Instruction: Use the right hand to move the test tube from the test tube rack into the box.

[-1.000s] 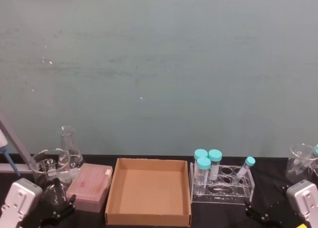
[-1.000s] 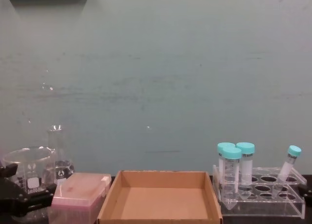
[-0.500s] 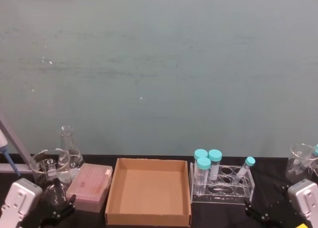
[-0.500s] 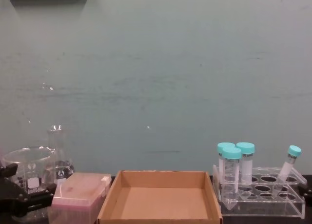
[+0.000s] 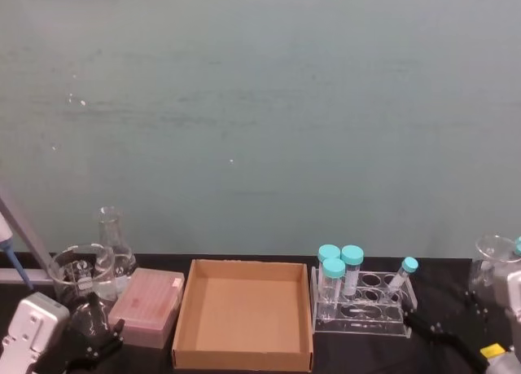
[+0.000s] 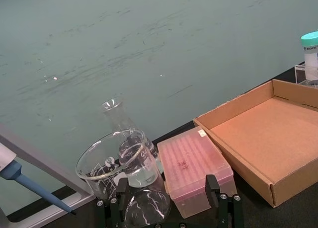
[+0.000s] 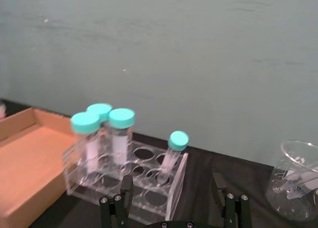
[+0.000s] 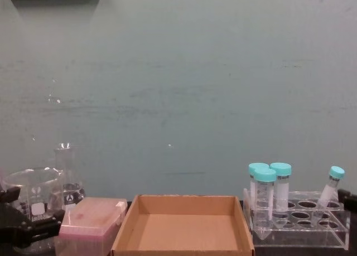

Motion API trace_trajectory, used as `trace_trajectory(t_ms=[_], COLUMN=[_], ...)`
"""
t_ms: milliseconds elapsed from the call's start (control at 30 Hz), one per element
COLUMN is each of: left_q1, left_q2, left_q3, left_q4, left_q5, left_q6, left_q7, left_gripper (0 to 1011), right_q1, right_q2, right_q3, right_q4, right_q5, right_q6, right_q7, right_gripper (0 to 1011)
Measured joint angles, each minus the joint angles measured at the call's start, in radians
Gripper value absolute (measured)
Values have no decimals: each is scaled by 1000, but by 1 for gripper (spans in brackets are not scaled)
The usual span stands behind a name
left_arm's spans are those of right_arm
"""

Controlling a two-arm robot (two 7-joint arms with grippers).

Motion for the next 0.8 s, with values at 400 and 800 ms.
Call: trace_trajectory(t_ms=[400,800], left_q1=[0,0], left_q2=[0,0], left_q3=[0,0], left_q4=[0,0], left_q5=[0,0], left_q6=[0,0], left_q7=[0,0], left_gripper=[1000,1000], right_q1=[112,206], right_q2=[-89,-146], right_q3=[32,24], right_q4=[149,274], right_q5=[28,-4], right_q6=[12,1], right_q7=[51,100], right_gripper=[1003,1003])
